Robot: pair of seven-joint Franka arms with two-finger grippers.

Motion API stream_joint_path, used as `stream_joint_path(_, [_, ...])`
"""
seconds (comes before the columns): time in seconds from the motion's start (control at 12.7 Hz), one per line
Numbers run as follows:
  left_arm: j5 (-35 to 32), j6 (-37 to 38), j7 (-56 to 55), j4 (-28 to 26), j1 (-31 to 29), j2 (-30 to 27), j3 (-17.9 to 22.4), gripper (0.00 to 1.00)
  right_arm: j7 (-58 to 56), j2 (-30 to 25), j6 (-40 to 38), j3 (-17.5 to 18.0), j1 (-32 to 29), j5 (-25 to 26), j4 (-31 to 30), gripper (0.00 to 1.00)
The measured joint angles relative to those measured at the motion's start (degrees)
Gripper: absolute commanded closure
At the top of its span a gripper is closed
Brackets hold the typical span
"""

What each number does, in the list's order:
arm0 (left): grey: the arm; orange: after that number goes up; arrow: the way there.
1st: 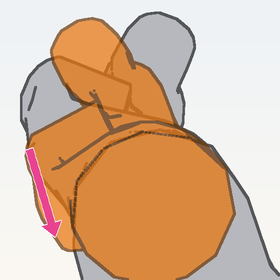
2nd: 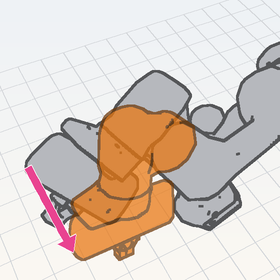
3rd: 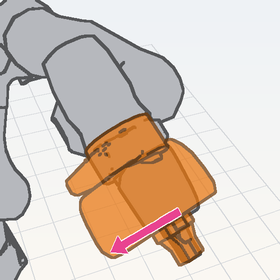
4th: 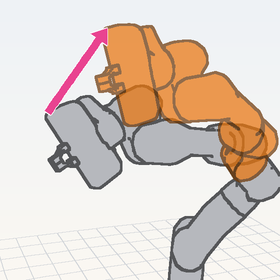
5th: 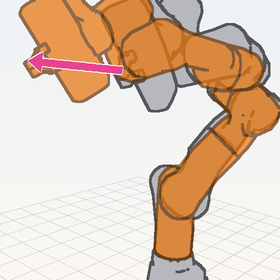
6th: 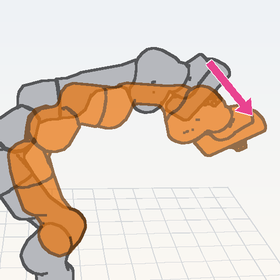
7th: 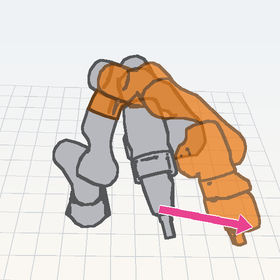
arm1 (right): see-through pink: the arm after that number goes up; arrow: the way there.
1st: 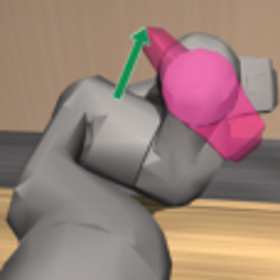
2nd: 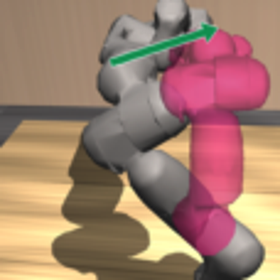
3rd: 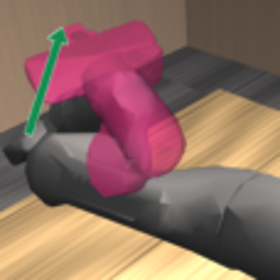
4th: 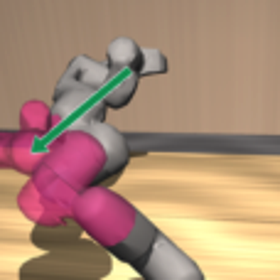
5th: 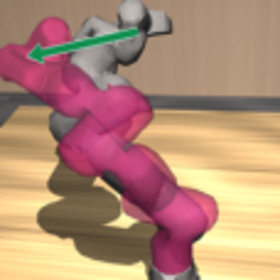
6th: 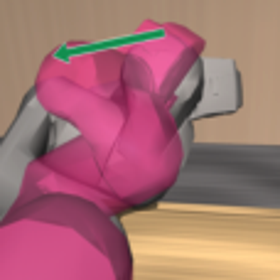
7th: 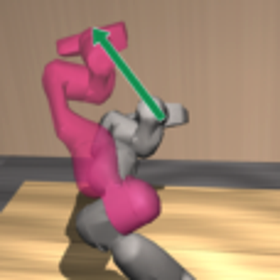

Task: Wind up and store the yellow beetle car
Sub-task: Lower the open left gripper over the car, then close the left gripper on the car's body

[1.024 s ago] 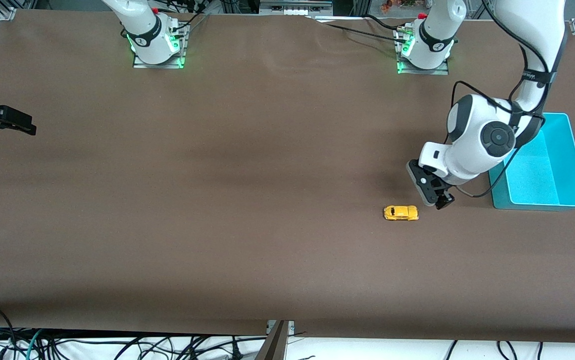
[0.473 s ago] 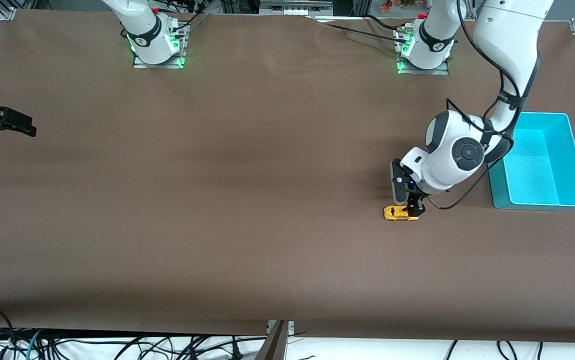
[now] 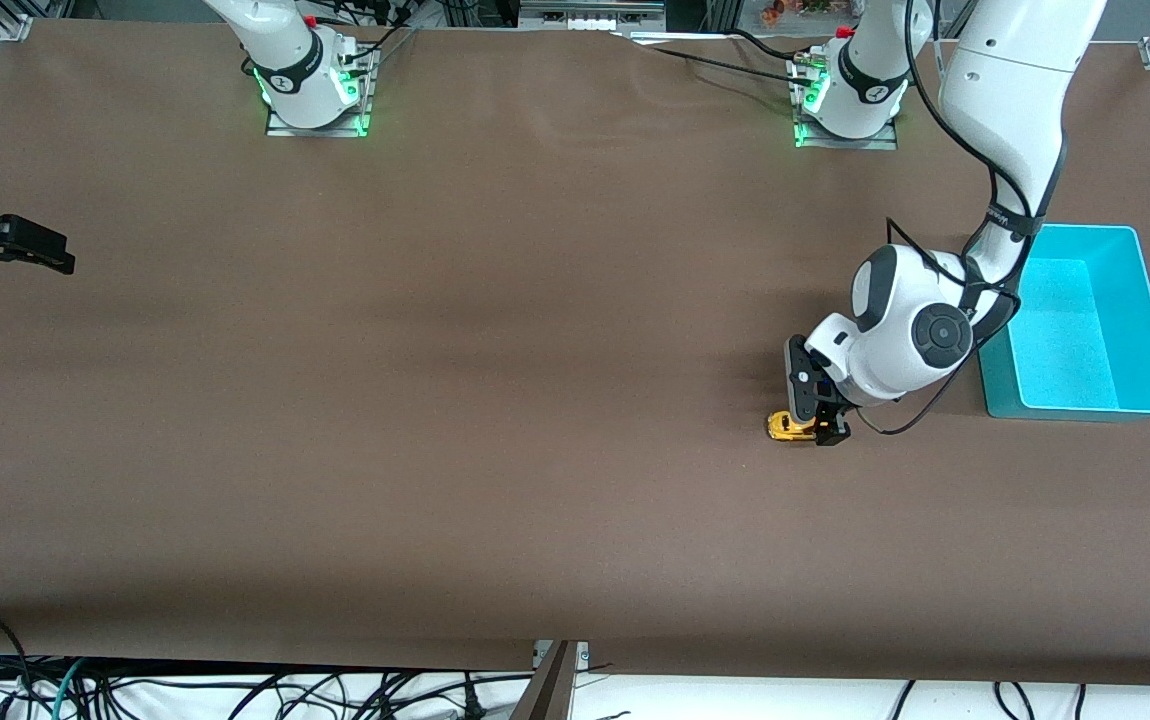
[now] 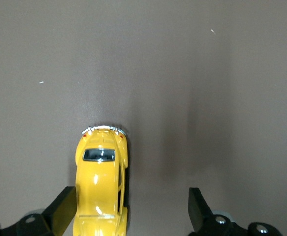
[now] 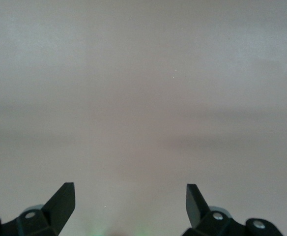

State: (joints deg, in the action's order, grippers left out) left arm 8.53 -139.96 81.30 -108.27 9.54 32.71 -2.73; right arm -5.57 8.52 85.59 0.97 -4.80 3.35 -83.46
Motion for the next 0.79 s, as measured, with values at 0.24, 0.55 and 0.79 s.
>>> stream_joint_path(0.24, [0.74,-0.06,-0.06,1.68,1.49,1.15,0.53,0.0,0.04,0.01,0.02,0.01,0.0,0.0,0.0,0.0])
stream_joint_path(0.55, [2.43,-0.06,-0.06,2.07,1.88,1.79,1.29,0.0,0.08,0.02,0.11,0.01,0.0,0.0,0.0,0.0])
stream_joint_path(0.79, [3.58,-0.06,-0.06,2.08,1.9,2.13,1.33,0.0,0.14,0.06,0.25,0.01,0.0,0.0,0.0,0.0])
